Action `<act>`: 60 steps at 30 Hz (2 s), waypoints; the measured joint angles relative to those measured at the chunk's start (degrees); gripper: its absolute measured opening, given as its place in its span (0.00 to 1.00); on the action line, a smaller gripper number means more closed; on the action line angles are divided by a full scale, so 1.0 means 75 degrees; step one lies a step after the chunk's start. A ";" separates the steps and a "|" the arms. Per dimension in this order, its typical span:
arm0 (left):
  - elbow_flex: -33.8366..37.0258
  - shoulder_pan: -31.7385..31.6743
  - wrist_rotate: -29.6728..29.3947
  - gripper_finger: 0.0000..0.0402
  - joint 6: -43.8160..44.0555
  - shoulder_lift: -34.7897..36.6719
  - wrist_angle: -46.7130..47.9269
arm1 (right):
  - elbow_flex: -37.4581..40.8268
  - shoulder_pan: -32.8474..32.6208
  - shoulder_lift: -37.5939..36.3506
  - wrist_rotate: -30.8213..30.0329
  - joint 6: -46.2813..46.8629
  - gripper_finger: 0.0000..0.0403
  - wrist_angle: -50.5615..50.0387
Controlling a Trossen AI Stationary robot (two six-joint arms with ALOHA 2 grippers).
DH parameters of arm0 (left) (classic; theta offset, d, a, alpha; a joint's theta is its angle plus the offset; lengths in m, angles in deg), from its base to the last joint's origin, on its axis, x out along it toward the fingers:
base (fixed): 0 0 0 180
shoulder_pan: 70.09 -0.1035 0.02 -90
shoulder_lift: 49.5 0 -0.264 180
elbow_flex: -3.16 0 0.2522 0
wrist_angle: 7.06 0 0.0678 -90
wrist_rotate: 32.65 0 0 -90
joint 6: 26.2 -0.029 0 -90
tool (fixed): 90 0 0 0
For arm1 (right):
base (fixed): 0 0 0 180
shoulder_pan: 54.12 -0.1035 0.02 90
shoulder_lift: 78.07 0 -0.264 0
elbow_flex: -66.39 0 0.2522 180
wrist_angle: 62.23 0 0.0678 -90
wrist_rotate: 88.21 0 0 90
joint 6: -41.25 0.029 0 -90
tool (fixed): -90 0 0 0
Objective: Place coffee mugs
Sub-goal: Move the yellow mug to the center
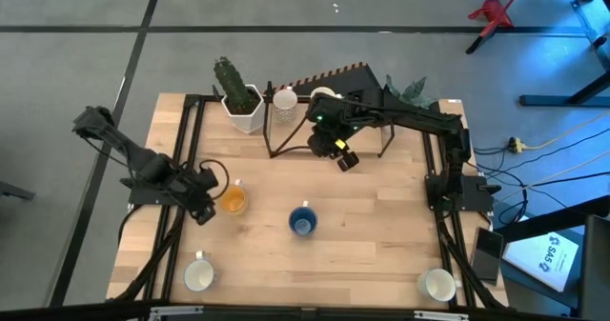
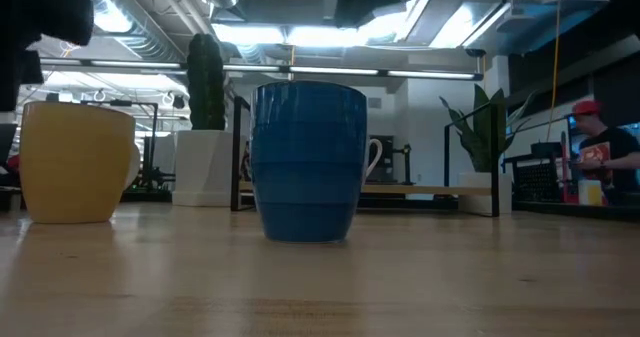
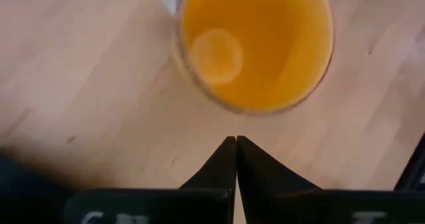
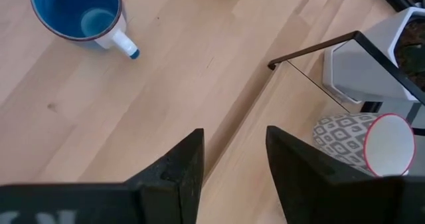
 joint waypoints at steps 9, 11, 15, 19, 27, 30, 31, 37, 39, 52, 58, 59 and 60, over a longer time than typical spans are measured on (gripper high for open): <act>0.0910 -0.0038 -0.0960 0.00 0.0306 -0.0251 -0.1126 | 0.0000 0.0000 0.0000 0.0003 -0.0002 0.38 -0.0128; 0.1037 -0.0157 -0.1281 0.00 0.0303 -0.0250 -0.1254 | 0.0000 0.0000 0.0000 0.0003 -0.0003 0.38 -0.0125; 0.1278 -0.0519 -0.1486 0.00 0.0175 -0.0251 -0.1912 | 0.0000 0.0000 0.0000 0.0006 -0.0005 0.38 -0.0126; 0.1459 -0.0923 -0.1428 0.00 -0.0346 -0.0379 -0.3021 | 0.0000 0.0000 0.0000 0.0006 -0.0088 0.38 -0.0121; 0.1492 -0.1817 -0.1428 0.00 -0.1169 -0.1250 -0.4846 | 0.0000 0.0000 0.0000 0.0008 -0.0232 0.38 -0.0099; 0.1492 -0.2109 -0.1382 0.00 -0.1497 -0.1697 -0.5652 | 0.0000 0.0000 0.0000 0.0008 -0.0249 0.38 -0.0109; 0.1492 -0.2209 -0.1326 0.00 -0.1583 -0.1851 -0.5911 | 0.0000 0.0000 0.0000 0.0009 -0.0254 0.38 -0.0123; 0.1492 -0.2815 -0.0990 0.00 -0.2184 -0.2954 -0.7613 | 0.0000 0.0000 0.0000 0.0065 -0.0379 0.38 -0.0125; 0.1492 -0.3115 -0.0812 0.00 -0.2411 -0.3352 -0.8335 | 0.0000 0.0000 0.0000 0.0152 -0.0434 0.38 -0.0120; 0.1073 -0.4452 0.0096 0.00 -0.3188 -0.4580 -1.0435 | 0.0000 0.0009 0.0000 0.0268 -0.0670 0.38 -0.0150; 0.0230 -0.4194 0.0230 0.00 -0.3183 -0.3284 -0.6997 | 0.0000 0.0009 -0.0052 0.0268 -0.0832 0.38 -0.0221; 0.0081 -0.4101 0.0271 0.00 -0.3177 -0.3062 -0.6352 | 0.0000 0.0009 -0.0052 0.0268 -0.0833 0.38 -0.0233; -0.0026 -0.3999 0.0362 0.00 -0.3172 -0.2882 -0.5864 | 0.0000 0.0009 -0.0052 0.0268 -0.0835 0.38 -0.0238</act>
